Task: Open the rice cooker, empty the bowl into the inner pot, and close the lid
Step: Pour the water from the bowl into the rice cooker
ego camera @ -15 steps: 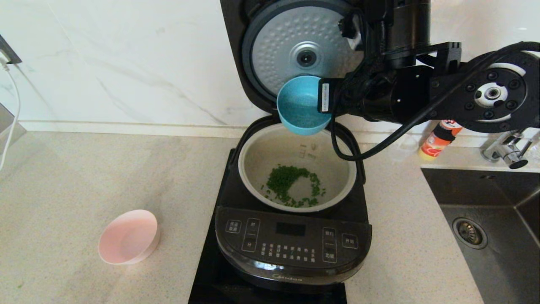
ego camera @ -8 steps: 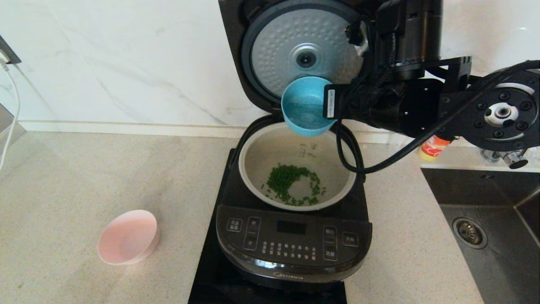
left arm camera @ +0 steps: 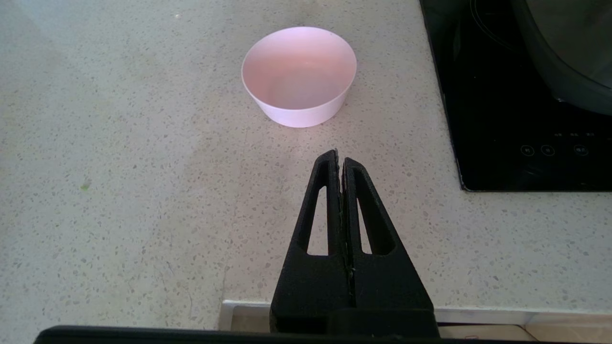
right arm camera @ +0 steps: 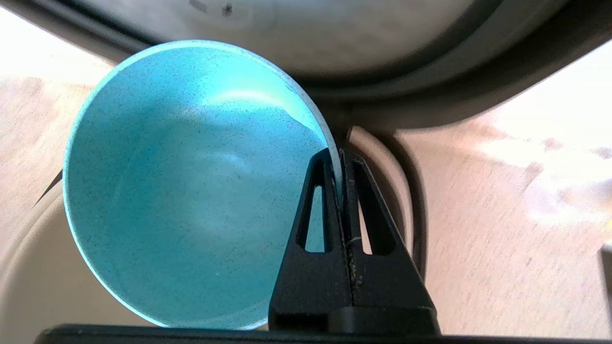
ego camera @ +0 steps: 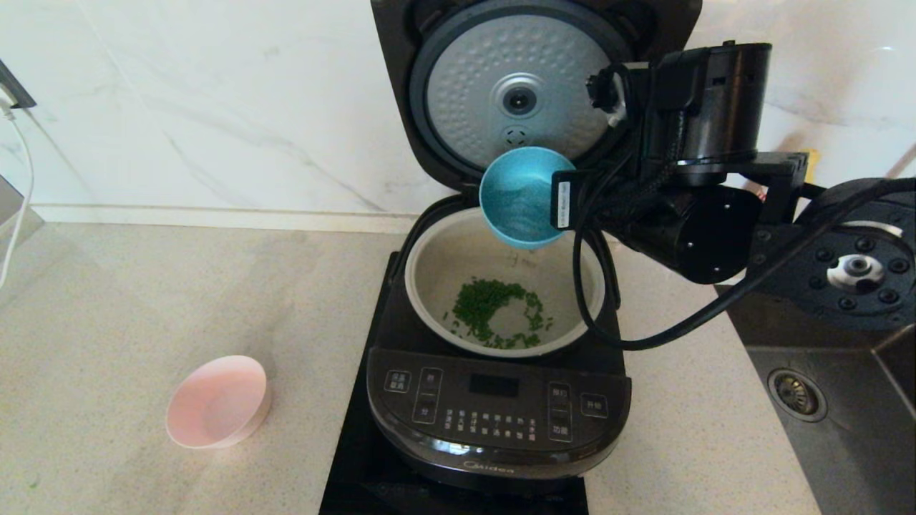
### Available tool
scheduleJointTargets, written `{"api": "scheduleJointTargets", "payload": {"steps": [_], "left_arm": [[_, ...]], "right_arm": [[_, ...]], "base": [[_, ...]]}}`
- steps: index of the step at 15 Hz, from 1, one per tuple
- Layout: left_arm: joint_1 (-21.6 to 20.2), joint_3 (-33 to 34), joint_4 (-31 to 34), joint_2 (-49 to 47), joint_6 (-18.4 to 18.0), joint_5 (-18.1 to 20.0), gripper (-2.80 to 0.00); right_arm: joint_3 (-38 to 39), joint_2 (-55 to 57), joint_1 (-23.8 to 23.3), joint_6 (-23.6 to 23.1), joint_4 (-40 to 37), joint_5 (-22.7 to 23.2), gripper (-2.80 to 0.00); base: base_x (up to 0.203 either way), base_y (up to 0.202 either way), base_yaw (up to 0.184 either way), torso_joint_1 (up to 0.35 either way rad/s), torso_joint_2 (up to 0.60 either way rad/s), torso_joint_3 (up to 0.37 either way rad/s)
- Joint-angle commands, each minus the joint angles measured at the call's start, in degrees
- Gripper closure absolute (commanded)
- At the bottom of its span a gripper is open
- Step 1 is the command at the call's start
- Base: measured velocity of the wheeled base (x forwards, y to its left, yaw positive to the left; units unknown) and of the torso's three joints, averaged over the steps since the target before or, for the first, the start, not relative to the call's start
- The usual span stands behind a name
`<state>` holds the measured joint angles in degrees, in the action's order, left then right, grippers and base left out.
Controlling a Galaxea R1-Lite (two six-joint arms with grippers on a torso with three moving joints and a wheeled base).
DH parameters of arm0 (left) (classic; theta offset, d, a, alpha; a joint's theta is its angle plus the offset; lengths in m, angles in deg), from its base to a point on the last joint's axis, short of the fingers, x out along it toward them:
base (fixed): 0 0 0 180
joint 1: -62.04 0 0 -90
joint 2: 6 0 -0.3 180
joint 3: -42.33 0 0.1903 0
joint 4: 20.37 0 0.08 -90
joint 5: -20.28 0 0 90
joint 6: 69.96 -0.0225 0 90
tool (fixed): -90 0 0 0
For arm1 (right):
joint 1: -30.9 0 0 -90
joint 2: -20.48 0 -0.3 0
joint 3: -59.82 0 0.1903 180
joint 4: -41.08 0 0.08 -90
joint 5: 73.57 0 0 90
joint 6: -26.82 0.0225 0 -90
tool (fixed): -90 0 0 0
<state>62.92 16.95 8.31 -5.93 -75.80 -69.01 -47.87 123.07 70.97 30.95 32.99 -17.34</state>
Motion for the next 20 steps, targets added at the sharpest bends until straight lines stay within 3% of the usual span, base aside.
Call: {"api": "scheduleJointTargets", "payload": {"steps": [1,3,10,14,20], "left_arm": [[0.0,0.0,0.0,0.0,0.0,0.0,0.00],[0.0,0.0,0.0,0.0,0.0,0.0,0.00],[0.0,0.0,0.0,0.0,0.0,0.0,0.00],[0.0,0.0,0.0,0.0,0.0,0.0,0.00],[0.0,0.0,0.0,0.0,0.0,0.0,0.00]], "right_arm": [[3.3,0.7,0.3,-3.5,8.3,-1.0,0.00],[4.2,1.5,0.4,-7.5,13.4,-2.7,0.00],[6.2,2.9,0.5,-11.4,20.1,-3.9,0.00],[9.0,6.0,0.8,-21.0,35.2,-4.2,0.00],[9.5,9.5,1.3,-29.7,46.2,-4.2,0.00]], "base": [[0.000,0.000,0.000,0.000,0.00,0.000],[0.000,0.000,0.000,0.000,0.00,0.000],[0.000,0.000,0.000,0.000,0.00,0.000],[0.000,0.000,0.000,0.000,0.00,0.000],[0.000,0.000,0.000,0.000,0.00,0.000]]}}
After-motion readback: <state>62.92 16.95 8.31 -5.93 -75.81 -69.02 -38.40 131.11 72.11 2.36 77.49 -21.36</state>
